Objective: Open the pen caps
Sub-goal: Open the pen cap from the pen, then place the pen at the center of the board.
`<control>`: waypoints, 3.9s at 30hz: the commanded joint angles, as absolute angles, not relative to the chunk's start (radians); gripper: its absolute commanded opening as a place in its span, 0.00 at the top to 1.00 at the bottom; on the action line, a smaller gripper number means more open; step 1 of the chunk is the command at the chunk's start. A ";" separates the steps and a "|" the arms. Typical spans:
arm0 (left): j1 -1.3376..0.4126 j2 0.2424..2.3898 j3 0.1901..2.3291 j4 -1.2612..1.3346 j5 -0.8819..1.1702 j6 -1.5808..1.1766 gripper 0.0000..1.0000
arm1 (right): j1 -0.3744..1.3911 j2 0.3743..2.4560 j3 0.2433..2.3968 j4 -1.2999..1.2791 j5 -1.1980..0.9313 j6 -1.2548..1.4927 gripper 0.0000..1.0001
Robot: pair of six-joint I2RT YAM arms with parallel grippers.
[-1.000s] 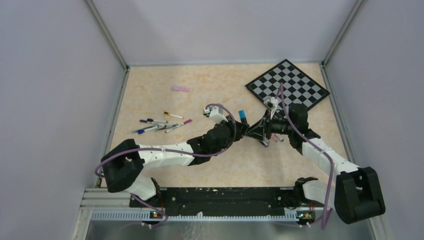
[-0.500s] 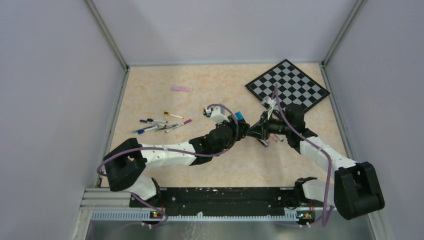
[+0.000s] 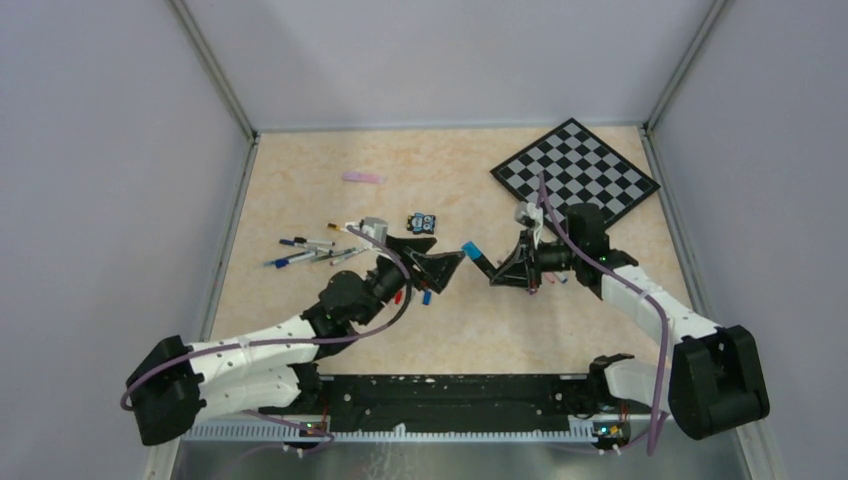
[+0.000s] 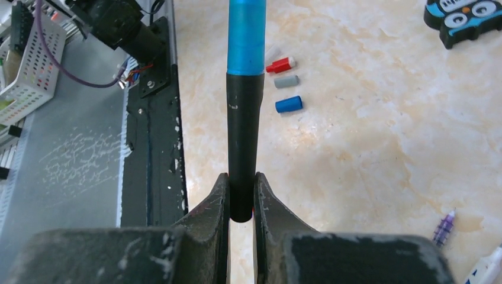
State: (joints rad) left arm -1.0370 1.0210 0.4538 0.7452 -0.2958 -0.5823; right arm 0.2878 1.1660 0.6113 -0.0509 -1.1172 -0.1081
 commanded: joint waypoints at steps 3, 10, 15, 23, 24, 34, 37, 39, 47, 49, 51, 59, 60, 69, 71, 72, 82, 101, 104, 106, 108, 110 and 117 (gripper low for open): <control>-0.851 0.943 0.392 0.823 0.207 -0.561 0.01 | 0.299 1.160 0.687 -0.210 -1.285 -0.322 1.00; -0.845 1.048 0.400 0.963 0.339 -0.585 0.01 | 0.299 1.171 0.680 -0.231 -1.366 -0.344 1.00; -0.847 1.173 0.401 1.114 0.375 -0.634 0.12 | 0.299 1.179 0.673 -0.215 -1.385 -0.329 1.00; -0.846 1.296 0.442 1.225 0.427 -0.680 0.31 | 0.304 1.185 0.669 -0.204 -1.396 -0.316 1.00; -0.846 1.306 0.444 1.238 0.430 -0.685 0.33 | 0.306 1.187 0.669 -0.205 -1.396 -0.316 1.00; -0.846 1.382 0.461 1.334 0.469 -0.744 0.57 | 0.307 1.190 0.667 -0.205 -1.399 -0.314 1.00; -0.846 1.382 0.462 1.332 0.456 -0.747 0.81 | 0.308 1.194 0.667 -0.206 -1.398 -0.313 1.00; -0.845 1.380 0.463 1.329 0.451 -0.745 0.97 | 0.308 1.194 0.667 -0.205 -1.399 -0.314 1.00; -0.851 1.402 0.474 1.309 0.468 -0.750 1.00 | 0.308 1.190 0.660 -0.138 -1.419 -0.229 0.57; -0.859 1.420 0.482 1.315 0.476 -0.750 1.00 | 0.308 1.187 0.653 -0.097 -1.428 -0.187 0.53; -0.870 1.441 0.494 1.319 0.481 -0.747 1.00 | 0.308 1.186 0.648 -0.072 -1.437 -0.162 0.52; -0.884 1.481 0.524 1.317 0.482 -0.727 1.00 | 0.312 1.186 0.639 -0.025 -1.433 -0.113 0.62; -0.884 1.479 0.526 1.313 0.477 -0.721 1.00 | 0.315 1.187 0.637 -0.017 -1.428 -0.101 0.72; -0.757 1.258 0.525 1.227 0.278 -0.578 1.00 | 0.354 1.255 0.703 -0.226 -1.417 -0.243 1.00; -0.692 1.176 0.538 1.183 0.217 -0.571 1.00 | 0.377 1.275 0.713 -0.259 -1.403 -0.267 1.00; -0.666 1.145 0.544 1.164 0.189 -0.571 1.00 | 0.389 1.285 0.723 -0.282 -1.395 -0.287 1.00; -0.574 0.941 0.534 1.103 0.097 -0.570 1.00 | 0.432 1.345 0.782 -0.421 -1.342 -0.420 1.00; -0.569 0.807 0.277 0.543 0.410 -0.745 1.00 | 0.035 1.342 0.845 -0.408 -0.424 -0.493 0.99; -0.569 0.806 0.258 0.546 0.425 -0.743 1.00 | 0.014 1.393 0.870 -0.421 -0.405 -0.501 0.96; -0.571 0.803 0.253 0.533 0.429 -0.734 1.00 | 0.014 1.418 0.890 -0.428 -0.400 -0.502 0.94; -0.570 0.796 0.250 0.521 0.429 -0.726 1.00 | 0.014 1.445 0.906 -0.429 -0.387 -0.499 0.92; -0.570 0.785 0.240 0.516 0.428 -0.722 1.00 | 0.014 1.476 0.921 -0.432 -0.364 -0.495 0.91; -0.570 0.754 0.209 0.507 0.412 -0.715 1.00 | 0.014 1.579 0.977 -0.467 -0.372 -0.494 0.85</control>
